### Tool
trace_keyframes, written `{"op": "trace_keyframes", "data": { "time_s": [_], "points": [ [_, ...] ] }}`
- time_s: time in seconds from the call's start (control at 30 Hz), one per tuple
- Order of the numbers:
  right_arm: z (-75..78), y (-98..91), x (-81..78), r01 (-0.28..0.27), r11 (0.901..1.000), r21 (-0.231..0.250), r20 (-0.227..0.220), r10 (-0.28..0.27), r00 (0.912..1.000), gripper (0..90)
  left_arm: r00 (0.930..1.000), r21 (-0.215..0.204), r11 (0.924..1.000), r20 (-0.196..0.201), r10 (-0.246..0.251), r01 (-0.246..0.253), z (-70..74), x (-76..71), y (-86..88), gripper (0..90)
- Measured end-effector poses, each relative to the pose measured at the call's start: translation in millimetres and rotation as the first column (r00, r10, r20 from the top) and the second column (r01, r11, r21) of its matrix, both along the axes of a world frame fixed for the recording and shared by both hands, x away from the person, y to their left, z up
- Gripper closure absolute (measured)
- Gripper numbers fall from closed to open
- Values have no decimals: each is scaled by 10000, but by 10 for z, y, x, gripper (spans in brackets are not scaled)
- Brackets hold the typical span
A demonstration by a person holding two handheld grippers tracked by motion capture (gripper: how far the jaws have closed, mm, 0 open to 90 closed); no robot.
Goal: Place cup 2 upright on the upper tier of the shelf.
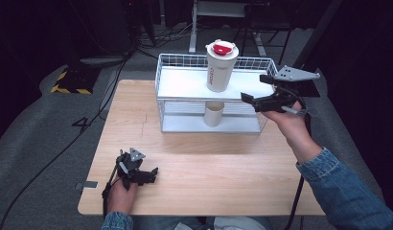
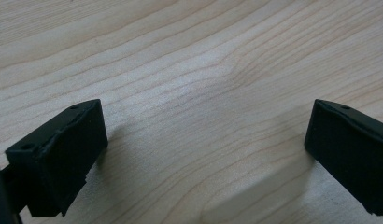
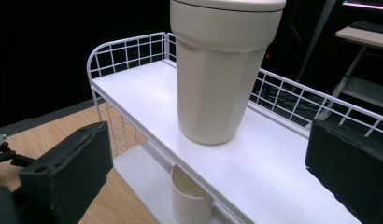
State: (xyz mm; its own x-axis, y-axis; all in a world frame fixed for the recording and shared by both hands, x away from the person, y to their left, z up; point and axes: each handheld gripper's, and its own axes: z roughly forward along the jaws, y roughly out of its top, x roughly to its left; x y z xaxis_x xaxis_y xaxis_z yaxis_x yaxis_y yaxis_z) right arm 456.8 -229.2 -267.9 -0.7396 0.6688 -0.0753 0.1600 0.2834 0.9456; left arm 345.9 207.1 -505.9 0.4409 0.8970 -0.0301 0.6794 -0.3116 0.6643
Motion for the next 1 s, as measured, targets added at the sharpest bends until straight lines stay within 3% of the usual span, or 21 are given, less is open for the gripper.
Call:
{"op": "trace_keyframes", "data": {
  "time_s": [0.3,0.43,0.57,1.0],
  "points": [
    [-97,-224,-205,57,9999,-108,-223,-59,9997,17,10000,-7,10000,8,-27,27,-1,0,-1,0],
    [-181,-310,-287,46,10000,13,-579,-45,9983,28,10000,4,10000,4,-61,61,0,2,0,0],
    [-277,-351,-383,30,9995,-318,-697,-53,9976,50,10000,3,10000,5,-62,62,0,2,0,0],
    [-689,-556,-573,38,9981,-616,-1465,-128,9891,56,10000,0,10000,5,-58,58,0,1,0,0]
  ]
}}
